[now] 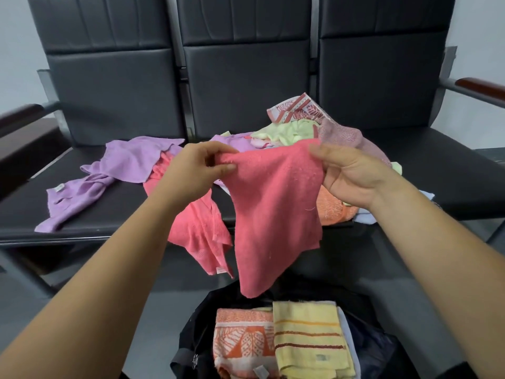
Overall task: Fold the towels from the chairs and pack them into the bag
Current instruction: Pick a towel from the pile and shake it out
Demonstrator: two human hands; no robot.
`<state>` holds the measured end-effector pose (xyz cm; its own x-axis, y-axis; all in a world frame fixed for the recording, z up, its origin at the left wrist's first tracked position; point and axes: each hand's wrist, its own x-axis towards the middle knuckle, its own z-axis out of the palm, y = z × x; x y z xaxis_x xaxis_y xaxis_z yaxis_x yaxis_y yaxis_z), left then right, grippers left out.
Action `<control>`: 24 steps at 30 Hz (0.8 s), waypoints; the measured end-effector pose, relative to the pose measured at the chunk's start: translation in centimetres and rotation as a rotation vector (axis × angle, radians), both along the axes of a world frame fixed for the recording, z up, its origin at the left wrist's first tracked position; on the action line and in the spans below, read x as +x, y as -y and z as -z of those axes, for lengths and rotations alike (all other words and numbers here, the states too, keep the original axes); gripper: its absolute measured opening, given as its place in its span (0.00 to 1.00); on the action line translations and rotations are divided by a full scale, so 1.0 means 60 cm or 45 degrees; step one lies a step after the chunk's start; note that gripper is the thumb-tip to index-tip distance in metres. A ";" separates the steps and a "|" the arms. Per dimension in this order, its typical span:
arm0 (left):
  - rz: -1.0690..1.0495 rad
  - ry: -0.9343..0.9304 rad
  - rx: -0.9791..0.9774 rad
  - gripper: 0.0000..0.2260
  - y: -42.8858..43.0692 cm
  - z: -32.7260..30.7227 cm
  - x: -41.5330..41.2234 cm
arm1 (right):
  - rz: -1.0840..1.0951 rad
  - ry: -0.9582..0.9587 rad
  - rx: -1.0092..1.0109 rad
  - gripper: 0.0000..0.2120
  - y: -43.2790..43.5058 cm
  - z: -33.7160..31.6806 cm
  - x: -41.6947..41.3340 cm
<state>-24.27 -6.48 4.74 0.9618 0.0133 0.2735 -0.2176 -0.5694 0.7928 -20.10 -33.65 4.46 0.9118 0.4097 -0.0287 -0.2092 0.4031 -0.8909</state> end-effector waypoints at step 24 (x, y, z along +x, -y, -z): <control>-0.059 0.111 0.063 0.01 0.008 0.002 -0.003 | 0.281 0.141 -0.375 0.08 0.011 0.002 0.005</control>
<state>-24.42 -6.97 4.62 0.9330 0.0415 0.3576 -0.2572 -0.6181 0.7428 -19.82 -34.33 4.34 0.9813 0.1923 -0.0125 -0.0422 0.1511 -0.9876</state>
